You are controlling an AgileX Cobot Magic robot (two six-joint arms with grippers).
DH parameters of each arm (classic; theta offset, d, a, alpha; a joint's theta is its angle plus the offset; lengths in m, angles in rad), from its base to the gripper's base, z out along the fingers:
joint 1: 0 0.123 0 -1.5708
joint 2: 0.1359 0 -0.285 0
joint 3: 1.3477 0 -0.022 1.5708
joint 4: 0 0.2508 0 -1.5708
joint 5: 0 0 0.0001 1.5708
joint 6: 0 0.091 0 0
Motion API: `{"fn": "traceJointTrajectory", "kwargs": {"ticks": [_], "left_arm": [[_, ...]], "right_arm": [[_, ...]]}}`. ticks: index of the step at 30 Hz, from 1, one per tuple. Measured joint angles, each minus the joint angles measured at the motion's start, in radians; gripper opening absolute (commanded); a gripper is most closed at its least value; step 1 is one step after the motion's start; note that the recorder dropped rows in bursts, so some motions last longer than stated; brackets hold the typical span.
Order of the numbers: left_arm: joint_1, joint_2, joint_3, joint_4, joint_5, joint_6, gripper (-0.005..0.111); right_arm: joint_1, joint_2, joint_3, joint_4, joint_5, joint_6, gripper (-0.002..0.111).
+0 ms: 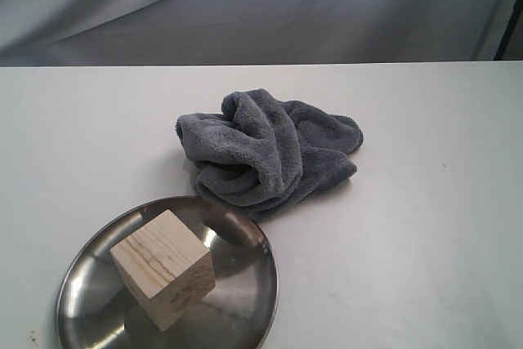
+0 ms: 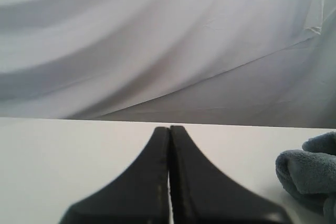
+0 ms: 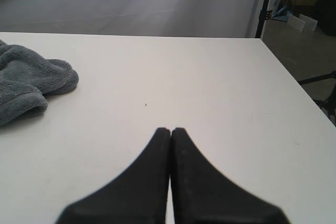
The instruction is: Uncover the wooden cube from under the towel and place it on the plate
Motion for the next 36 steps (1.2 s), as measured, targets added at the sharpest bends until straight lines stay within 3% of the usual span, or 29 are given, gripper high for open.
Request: {"fn": "traceJointTrajectory", "kwargs": {"ticks": [9, 11, 14, 16, 36], "left_arm": [[0.000, 0.000, 0.062, -0.033, 0.007, 0.002, 0.000], [0.000, 0.000, 0.064, -0.174, 0.009, 0.124, 0.000], [0.000, 0.000, 0.064, -0.572, -0.002, 0.575, 0.000], [0.000, 0.000, 0.064, -0.666, 0.006, 0.675, 0.000], [0.000, 0.000, 0.064, -0.661, 0.142, 0.716, 0.000]], "right_arm": [[0.000, 0.000, 0.000, 0.000, 0.000, 0.000, 0.000], [0.000, 0.000, 0.000, 0.000, 0.000, 0.000, 0.000], [0.000, 0.000, 0.000, 0.000, 0.000, 0.000, 0.000], [0.000, 0.000, 0.000, 0.000, 0.000, 0.000, 0.000], [0.000, 0.000, 0.000, 0.000, 0.000, 0.000, 0.000]]}}
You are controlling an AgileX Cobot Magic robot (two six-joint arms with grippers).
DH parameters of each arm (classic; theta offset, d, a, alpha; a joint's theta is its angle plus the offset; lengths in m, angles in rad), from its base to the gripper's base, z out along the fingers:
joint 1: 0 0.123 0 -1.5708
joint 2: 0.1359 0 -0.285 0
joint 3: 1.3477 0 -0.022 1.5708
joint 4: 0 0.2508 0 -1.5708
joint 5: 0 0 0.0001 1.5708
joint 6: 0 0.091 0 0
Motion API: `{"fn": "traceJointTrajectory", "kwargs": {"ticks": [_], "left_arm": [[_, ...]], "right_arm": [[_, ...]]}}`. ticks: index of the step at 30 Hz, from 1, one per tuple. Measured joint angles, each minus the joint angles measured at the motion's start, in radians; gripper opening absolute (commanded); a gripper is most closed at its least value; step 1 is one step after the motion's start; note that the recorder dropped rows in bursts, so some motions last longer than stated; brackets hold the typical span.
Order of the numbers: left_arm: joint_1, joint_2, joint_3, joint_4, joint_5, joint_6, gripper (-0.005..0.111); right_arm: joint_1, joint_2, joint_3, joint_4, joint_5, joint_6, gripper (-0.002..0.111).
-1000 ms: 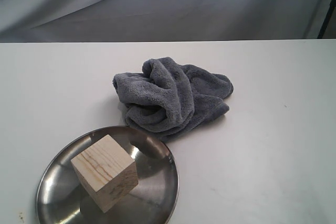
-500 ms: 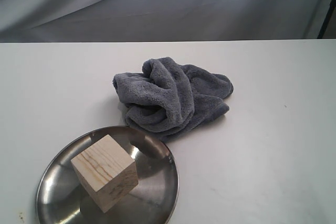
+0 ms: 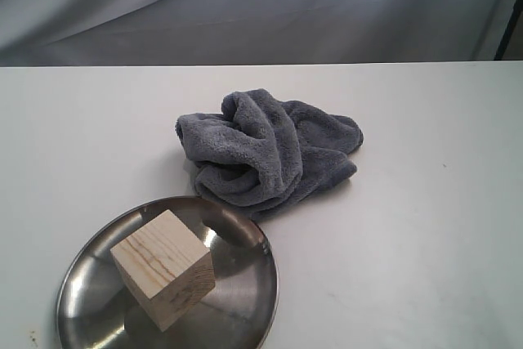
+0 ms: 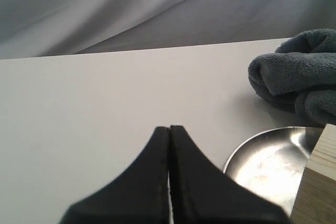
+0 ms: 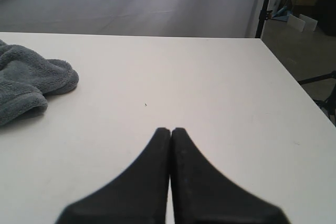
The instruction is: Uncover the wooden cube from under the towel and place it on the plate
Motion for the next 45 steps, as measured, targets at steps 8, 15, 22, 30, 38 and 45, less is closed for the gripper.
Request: {"fn": "traceJointTrajectory", "kwargs": {"ticks": [8, 15, 22, 30, 38, 45], "left_arm": [[0.000, 0.000, 0.000, 0.000, 0.002, -0.007, 0.000], [0.070, 0.000, 0.000, 0.000, 0.002, -0.018, 0.000], [0.075, 0.000, 0.000, 0.000, 0.002, -0.019, 0.000], [0.075, 0.000, 0.000, 0.000, 0.002, -0.019, 0.000], [0.075, 0.000, 0.000, 0.000, 0.002, -0.019, 0.000], [0.075, 0.000, 0.000, 0.000, 0.002, -0.019, 0.000]], "right_arm": [[0.000, 0.000, 0.000, 0.000, 0.000, 0.000, 0.000], [0.000, 0.000, 0.000, 0.000, 0.000, 0.000, 0.000], [0.000, 0.000, 0.000, 0.000, 0.000, 0.000, 0.000], [0.000, 0.000, 0.000, 0.000, 0.000, 0.000, 0.000], [0.000, 0.000, 0.000, 0.000, 0.000, 0.000, 0.000], [0.000, 0.000, 0.000, 0.000, 0.000, 0.000, 0.000]]}}
